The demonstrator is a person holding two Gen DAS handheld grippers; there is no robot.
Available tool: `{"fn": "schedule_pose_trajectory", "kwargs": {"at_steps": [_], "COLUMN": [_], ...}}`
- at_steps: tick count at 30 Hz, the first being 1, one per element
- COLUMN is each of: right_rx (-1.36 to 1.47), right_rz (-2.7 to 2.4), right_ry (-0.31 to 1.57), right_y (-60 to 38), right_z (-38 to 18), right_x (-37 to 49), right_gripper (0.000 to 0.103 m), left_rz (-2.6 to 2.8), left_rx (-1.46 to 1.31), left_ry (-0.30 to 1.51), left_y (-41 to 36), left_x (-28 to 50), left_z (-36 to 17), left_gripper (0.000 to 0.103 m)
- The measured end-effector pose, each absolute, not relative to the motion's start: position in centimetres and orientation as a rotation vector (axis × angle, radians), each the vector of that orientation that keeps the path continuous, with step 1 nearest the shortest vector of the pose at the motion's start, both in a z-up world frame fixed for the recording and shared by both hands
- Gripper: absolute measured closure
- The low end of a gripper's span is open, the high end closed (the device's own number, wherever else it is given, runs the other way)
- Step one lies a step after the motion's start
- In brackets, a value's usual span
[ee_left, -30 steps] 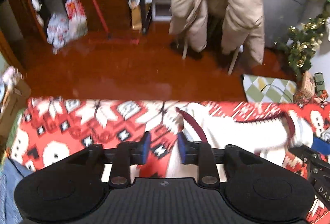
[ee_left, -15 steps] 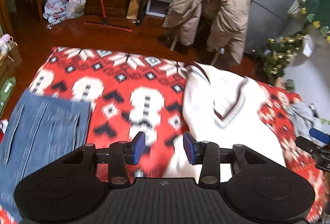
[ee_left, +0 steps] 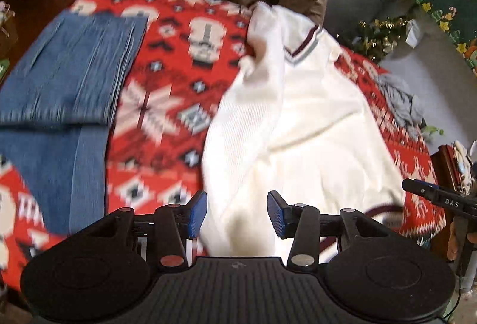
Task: Fold clothes
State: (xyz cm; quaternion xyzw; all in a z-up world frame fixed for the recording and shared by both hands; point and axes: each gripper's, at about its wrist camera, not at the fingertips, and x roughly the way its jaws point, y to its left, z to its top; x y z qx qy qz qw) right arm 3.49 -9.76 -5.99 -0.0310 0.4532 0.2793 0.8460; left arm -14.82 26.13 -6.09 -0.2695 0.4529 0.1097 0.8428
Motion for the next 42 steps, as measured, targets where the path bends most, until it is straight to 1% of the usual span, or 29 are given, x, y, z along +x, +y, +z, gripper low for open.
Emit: {"fn": "schedule_pose_trajectory", "kwargs": {"at_steps": [1, 2, 4, 6, 7, 9, 10, 12, 13, 14, 16, 17, 20, 21, 24, 25, 30, 31, 32, 33, 38, 42], "right_rx": [-0.043, -0.017, 0.048, 0.084, 0.092, 0.105, 0.114, 0.115, 0.112, 0.108, 0.093, 0.088, 0.081, 0.082, 0.108, 0.119, 0.152, 0.168, 0.177, 0.179, 0.179, 0.190], "right_rz": [0.577, 0.568, 0.564, 0.561, 0.562, 0.573, 0.579, 0.579, 0.577, 0.579, 0.579, 0.582, 0.577, 0.578, 0.595, 0.601, 0.611, 0.609, 0.609, 0.607, 0.612, 0.614], "right_ry": [0.975, 0.987, 1.003, 1.019, 1.023, 1.029, 1.031, 1.036, 1.031, 1.028, 1.021, 1.015, 1.000, 0.995, 0.999, 1.000, 1.020, 1.024, 1.030, 1.034, 1.057, 1.094], "right_y": [-10.3, -10.8, -11.6, -12.0, -12.2, -12.2, -12.2, -12.0, -11.9, -11.9, -11.7, -11.6, -11.9, -12.1, -13.4, -14.0, -16.8, -17.2, -17.4, -17.6, -18.6, -19.5], "right_z": [-6.5, -7.1, -7.9, -8.5, -8.7, -8.8, -8.9, -9.1, -9.1, -9.2, -9.2, -9.2, -8.9, -8.6, -7.9, -7.6, -7.2, -7.3, -7.4, -7.6, -7.7, -8.5], "right_x": [3.0, 2.7, 2.3, 1.9, 1.7, 1.4, 1.3, 1.0, 0.9, 0.8, 0.4, 0.4, -0.1, -0.3, -0.9, -1.3, -3.5, -4.0, -4.4, -4.9, -6.9, -7.9], "right_gripper": [0.047, 0.051, 0.052, 0.057, 0.063, 0.068, 0.073, 0.075, 0.079, 0.090, 0.092, 0.095, 0.097, 0.097, 0.097, 0.097, 0.098, 0.098, 0.098, 0.098, 0.098, 0.098], "left_rz": [0.227, 0.222, 0.203, 0.195, 0.191, 0.161, 0.175, 0.199, 0.208, 0.217, 0.233, 0.241, 0.264, 0.266, 0.263, 0.255, 0.248, 0.254, 0.265, 0.276, 0.277, 0.280], "left_rx": [-0.590, -0.610, -0.646, -0.672, -0.685, -0.715, -0.700, -0.680, -0.674, -0.669, -0.662, -0.660, -0.656, -0.647, -0.649, -0.657, -0.657, -0.650, -0.638, -0.627, -0.596, -0.612], "left_ry": [0.955, 0.954, 0.944, 0.949, 0.952, 0.962, 0.976, 1.002, 1.016, 1.029, 1.049, 1.056, 1.068, 1.069, 1.067, 1.062, 1.043, 1.038, 1.034, 1.030, 0.968, 0.985], "left_y": [26.0, 25.9, 25.8, 25.5, 25.3, 24.6, 24.3, 23.8, 23.7, 23.6, 23.5, 23.5, 23.5, 23.5, 23.5, 23.5, 23.5, 23.4, 23.3, 23.3, 23.9, 24.9], "left_x": [-15.3, -15.8, -16.3, -16.6, -16.7, -17.0, -16.9, -16.9, -17.0, -17.0, -17.2, -17.4, -17.9, -18.0, -18.4, -18.3, -17.7, -17.6, -17.6, -17.6, -19.9, -21.1], "left_z": [-6.5, -7.0, -7.4, -7.8, -8.1, -8.8, -9.1, -9.7, -9.9, -10.1, -10.5, -10.6, -10.8, -10.8, -10.9, -11.0, -11.4, -11.3, -11.1, -10.9, -7.7, -8.3], "left_gripper": [0.059, 0.059, 0.059, 0.059, 0.060, 0.060, 0.060, 0.060, 0.060, 0.060, 0.061, 0.061, 0.066, 0.072, 0.075, 0.080, 0.081, 0.086, 0.095, 0.099, 0.099, 0.099]}}
